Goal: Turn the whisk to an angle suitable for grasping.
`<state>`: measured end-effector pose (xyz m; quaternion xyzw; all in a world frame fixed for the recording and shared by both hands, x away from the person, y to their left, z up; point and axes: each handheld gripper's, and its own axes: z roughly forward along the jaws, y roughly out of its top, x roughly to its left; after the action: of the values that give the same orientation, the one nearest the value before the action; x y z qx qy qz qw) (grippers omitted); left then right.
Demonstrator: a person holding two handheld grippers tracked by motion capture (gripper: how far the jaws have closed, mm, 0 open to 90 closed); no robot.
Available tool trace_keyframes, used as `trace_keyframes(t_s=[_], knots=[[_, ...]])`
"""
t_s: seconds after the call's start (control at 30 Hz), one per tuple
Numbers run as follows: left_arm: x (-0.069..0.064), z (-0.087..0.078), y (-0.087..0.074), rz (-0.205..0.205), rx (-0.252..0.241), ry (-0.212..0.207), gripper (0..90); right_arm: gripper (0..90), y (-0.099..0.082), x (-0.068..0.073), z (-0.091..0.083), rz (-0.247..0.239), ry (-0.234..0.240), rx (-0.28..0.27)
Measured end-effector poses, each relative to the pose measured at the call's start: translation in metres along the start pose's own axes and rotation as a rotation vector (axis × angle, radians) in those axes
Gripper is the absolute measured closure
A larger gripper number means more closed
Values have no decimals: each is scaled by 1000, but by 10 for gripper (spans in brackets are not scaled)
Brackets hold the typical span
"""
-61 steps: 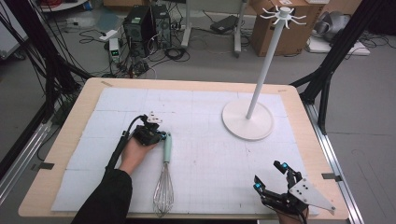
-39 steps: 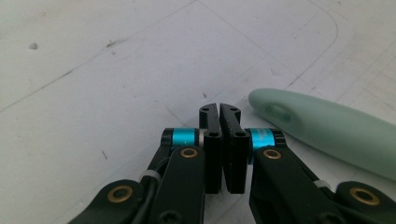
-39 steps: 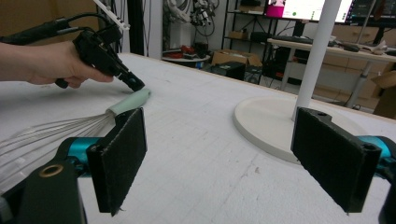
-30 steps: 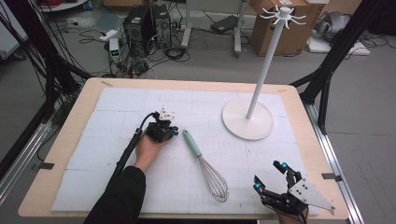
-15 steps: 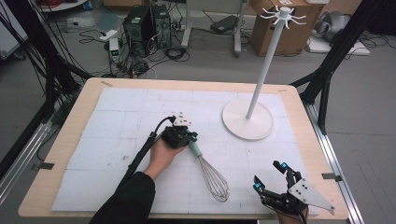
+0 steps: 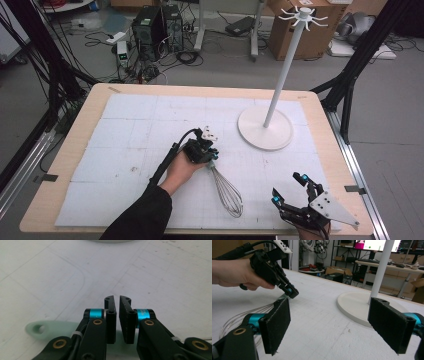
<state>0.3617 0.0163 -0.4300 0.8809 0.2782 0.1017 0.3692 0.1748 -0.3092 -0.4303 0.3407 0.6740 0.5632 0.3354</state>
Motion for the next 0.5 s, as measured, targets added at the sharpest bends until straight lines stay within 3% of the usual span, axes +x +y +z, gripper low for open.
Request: trace_keyframes(t_s=[0.2, 0.5], knots=[[9, -8, -12, -28, -4, 11, 819, 173, 0, 0, 0, 0, 0, 3], [19, -23, -25, -35, -3, 40, 787, 173, 0, 1, 1, -3, 0, 7]])
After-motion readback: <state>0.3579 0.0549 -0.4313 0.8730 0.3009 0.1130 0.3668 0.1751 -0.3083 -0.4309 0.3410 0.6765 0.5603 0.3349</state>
